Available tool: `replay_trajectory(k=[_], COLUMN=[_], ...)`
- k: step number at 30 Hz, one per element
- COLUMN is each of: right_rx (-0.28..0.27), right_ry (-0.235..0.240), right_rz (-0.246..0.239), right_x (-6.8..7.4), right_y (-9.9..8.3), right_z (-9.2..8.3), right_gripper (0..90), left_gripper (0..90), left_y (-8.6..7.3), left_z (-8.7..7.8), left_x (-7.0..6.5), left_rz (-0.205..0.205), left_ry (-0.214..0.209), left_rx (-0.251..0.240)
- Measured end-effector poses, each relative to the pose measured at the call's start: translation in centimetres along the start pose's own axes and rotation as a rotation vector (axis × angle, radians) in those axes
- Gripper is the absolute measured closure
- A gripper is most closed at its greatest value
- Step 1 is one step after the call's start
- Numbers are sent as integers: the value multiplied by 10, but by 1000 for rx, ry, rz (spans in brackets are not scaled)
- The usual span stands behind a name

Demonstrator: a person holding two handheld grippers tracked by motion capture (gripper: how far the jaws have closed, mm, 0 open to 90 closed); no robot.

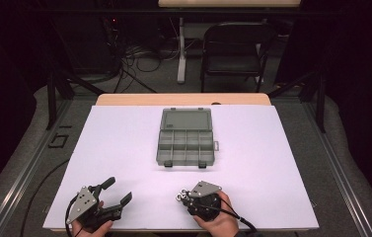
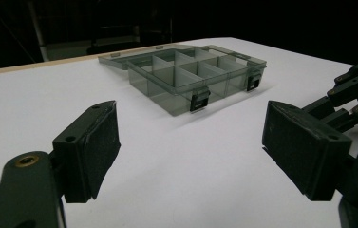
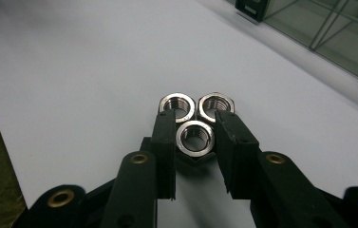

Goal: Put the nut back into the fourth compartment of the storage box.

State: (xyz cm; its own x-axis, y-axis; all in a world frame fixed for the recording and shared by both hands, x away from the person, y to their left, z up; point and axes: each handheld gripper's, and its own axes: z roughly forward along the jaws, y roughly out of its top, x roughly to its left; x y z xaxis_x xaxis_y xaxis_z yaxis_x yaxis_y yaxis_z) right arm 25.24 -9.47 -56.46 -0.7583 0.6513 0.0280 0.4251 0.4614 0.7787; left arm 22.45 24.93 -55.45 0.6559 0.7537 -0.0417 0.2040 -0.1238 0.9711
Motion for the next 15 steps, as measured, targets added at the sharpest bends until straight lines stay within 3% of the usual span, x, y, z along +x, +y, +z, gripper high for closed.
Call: replay_trajectory(k=[15], right_rx=[-36], right_ry=[17], right_rz=[21], right_x=[-9], right_y=[19], right_z=[-26], right_gripper=[702], left_gripper=[200], left_y=[0], left_z=[0], left_x=[0], left_rz=[4], left_ry=[10], left_rx=[-2])
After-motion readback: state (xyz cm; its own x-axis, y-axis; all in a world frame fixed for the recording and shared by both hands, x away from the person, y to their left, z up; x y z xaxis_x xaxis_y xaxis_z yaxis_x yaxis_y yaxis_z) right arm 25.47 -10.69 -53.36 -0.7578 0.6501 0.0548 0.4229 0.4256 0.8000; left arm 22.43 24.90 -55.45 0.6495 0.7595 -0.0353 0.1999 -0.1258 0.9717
